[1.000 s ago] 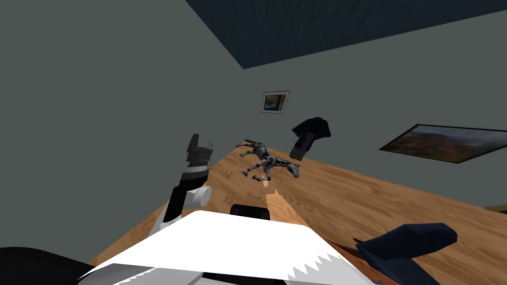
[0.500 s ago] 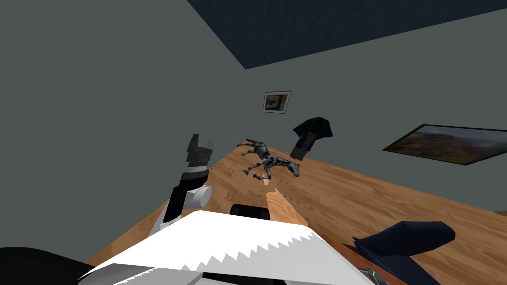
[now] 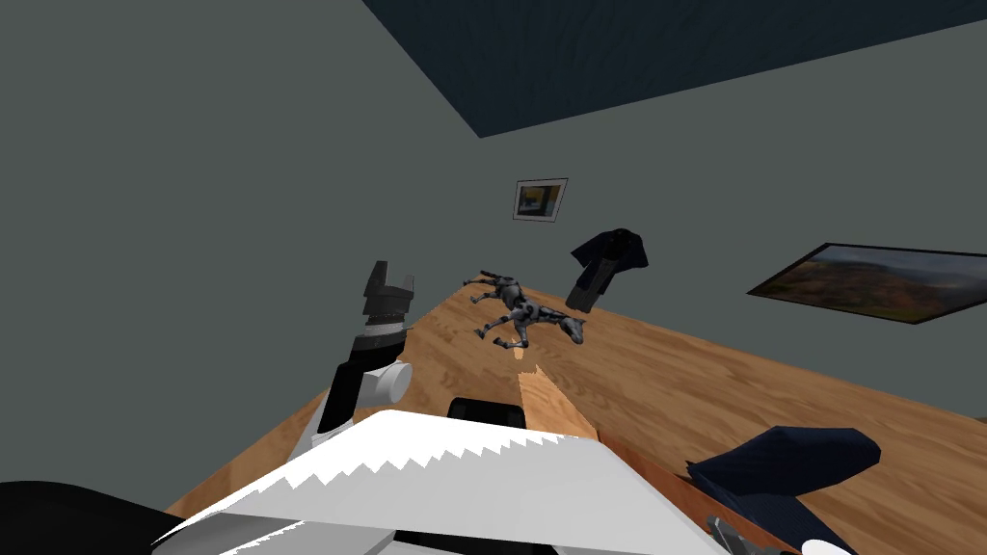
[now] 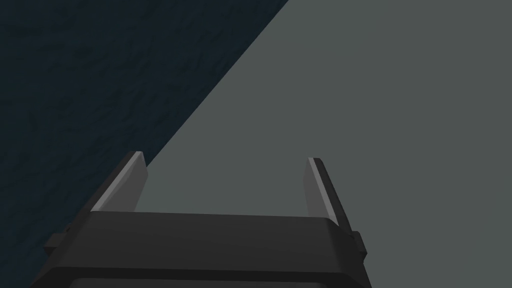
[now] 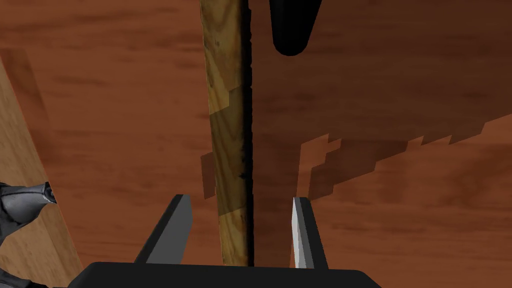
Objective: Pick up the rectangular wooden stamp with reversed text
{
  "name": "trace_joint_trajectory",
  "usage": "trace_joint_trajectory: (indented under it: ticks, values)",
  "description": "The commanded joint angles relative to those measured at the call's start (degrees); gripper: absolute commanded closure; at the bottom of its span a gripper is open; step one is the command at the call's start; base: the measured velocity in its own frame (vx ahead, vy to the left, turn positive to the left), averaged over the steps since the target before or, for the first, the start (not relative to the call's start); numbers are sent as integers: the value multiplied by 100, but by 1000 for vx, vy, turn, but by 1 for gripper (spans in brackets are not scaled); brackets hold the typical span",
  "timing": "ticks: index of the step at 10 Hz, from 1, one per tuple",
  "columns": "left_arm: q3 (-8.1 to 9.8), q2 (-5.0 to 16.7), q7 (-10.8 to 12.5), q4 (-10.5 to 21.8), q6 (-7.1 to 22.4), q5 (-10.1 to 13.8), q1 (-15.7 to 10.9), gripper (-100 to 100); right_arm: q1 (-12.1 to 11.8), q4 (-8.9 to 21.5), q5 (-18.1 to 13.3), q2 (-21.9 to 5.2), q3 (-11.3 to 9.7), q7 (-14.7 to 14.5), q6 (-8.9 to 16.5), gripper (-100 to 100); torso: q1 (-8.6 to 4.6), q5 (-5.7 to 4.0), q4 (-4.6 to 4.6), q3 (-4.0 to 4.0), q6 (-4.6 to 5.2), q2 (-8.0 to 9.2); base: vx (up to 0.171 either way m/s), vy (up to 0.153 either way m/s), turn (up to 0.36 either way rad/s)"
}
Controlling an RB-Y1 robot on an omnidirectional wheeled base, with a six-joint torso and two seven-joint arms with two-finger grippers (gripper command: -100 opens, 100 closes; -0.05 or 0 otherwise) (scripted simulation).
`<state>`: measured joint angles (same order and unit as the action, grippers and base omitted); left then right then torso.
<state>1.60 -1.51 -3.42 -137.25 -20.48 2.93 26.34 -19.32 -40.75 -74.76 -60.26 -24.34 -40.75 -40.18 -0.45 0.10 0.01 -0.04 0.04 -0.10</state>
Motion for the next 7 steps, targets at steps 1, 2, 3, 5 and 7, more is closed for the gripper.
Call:
trace_joint_trajectory:
  ticks: [1, 2, 3, 5, 7]
  values:
    - [0, 0, 0, 0, 0, 0, 0, 0, 0, 0, 0, 0, 0, 0, 0, 100, 0, 0, 0, 0, 0, 0, 0, 0, 0]
    - [0, 0, 0, 0, 0, 0, 0, 0, 2, -1, -2, -2, 0, -2, 1, 100, 0, -2, -1, -2, 3, -3, 0, 0, 0]
    - [0, 0, 0, 0, 0, 0, 0, 0, 1, -1, -2, -2, 0, -3, 0, 100, -1, -2, -1, -2, 3, -3, 0, 0, 0]
    - [0, 0, 0, 0, 0, 0, 0, 0, 1, -1, -1, -1, 0, -2, 0, 0, 0, -1, -1, -3, 2, -4, 0, 0, 0]
    - [0, 0, 0, 0, 0, 0, 1, 0, -144, -84, 377, -130, -160, -230, 90, 100, 1, 2, -4, -8, 8, -14, 62, -3, -50]
